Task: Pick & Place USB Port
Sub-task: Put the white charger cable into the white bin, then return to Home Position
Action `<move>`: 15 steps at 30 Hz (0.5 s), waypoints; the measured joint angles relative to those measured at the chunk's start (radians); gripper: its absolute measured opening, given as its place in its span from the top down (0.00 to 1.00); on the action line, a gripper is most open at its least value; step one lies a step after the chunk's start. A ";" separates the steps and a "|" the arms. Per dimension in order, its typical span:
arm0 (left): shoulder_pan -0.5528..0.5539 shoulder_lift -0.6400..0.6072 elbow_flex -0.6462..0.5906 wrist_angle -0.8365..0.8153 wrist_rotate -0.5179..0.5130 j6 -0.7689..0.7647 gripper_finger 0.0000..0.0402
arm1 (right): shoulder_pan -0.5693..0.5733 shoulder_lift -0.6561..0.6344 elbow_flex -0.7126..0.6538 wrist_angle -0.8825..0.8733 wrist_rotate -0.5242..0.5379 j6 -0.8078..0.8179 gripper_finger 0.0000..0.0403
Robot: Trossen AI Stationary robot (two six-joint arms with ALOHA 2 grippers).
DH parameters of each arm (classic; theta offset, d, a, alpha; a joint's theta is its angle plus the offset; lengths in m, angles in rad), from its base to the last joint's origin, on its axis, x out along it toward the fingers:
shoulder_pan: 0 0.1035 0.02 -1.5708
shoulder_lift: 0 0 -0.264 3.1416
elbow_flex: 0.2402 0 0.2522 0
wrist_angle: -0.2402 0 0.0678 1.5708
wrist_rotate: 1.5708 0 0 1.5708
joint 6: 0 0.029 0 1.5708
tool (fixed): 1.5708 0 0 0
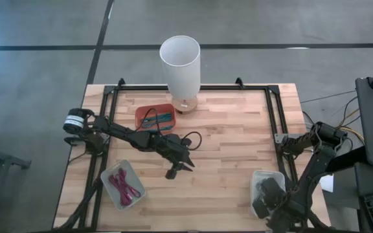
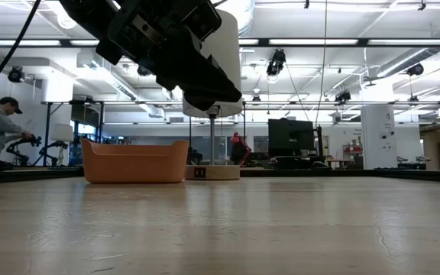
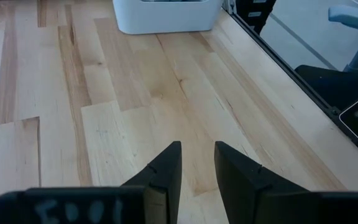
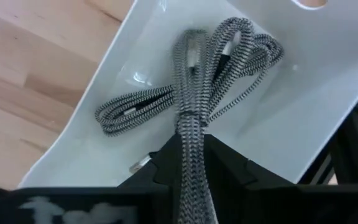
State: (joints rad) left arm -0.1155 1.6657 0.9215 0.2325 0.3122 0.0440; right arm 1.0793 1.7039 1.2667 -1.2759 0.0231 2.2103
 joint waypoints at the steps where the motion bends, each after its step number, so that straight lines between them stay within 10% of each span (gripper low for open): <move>1: 0.000 0.000 0.000 0.000 0.000 -0.001 0.76 | -0.001 0.000 -0.010 0.009 0.000 -0.004 0.84; 11: 0.004 -0.042 0.000 -0.015 0.000 -0.045 0.76 | -0.009 -0.012 0.034 -0.016 0.018 -0.097 0.68; 15: 0.006 -0.156 0.000 -0.118 -0.039 -0.048 0.76 | -0.013 -0.049 0.092 -0.072 0.219 -0.206 0.63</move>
State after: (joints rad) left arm -0.1093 1.5092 0.9215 0.1149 0.2730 -0.0036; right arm 1.0664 1.6546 1.3588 -1.3479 0.2425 2.0038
